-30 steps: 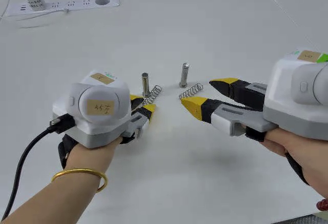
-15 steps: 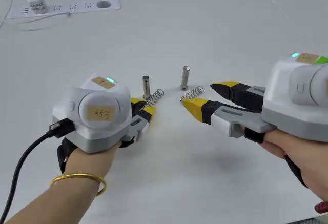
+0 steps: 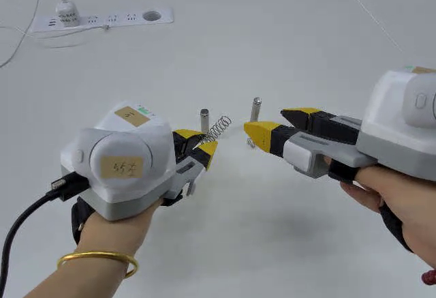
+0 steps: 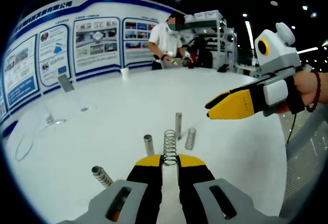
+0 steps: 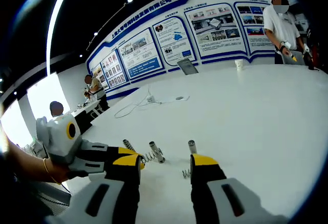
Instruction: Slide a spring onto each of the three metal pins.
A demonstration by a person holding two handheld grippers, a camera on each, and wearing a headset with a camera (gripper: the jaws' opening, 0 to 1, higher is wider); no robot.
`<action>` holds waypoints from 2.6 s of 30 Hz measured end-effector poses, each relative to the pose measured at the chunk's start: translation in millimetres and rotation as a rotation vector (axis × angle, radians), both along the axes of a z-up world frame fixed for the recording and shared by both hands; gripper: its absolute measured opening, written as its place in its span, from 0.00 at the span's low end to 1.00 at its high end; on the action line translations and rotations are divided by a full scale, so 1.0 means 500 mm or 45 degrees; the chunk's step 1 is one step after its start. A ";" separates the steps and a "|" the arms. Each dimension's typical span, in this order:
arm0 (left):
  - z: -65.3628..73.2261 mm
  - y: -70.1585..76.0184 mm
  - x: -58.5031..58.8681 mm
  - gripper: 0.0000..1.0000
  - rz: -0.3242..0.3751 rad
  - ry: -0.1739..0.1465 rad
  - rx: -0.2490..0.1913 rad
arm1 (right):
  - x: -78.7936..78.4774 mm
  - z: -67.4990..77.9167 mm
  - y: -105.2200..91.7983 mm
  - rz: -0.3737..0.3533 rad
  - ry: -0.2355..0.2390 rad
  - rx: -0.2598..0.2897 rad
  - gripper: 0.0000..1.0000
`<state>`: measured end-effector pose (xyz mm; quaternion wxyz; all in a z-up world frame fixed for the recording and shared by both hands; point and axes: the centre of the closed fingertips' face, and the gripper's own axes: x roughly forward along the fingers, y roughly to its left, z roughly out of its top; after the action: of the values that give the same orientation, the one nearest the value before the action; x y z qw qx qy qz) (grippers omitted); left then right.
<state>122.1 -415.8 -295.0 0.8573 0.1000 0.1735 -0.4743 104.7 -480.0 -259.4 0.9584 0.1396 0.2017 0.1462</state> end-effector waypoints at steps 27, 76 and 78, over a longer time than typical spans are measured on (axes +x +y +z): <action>0.105 0.018 -0.050 0.10 -0.051 -0.090 -0.211 | 0.014 0.053 0.084 0.018 0.027 0.461 0.27; 0.082 0.048 -0.059 0.25 0.002 -0.005 -0.172 | 0.031 0.076 0.136 0.181 -0.065 0.279 0.11; 0.077 0.056 -0.056 0.30 0.020 -0.020 -0.138 | 0.037 0.077 0.135 0.194 -0.087 0.218 0.11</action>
<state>94.2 -387.9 -256.6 0.8665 0.0558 0.1419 -0.4753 123.1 -412.6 -221.0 0.9353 0.2001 0.1659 0.2399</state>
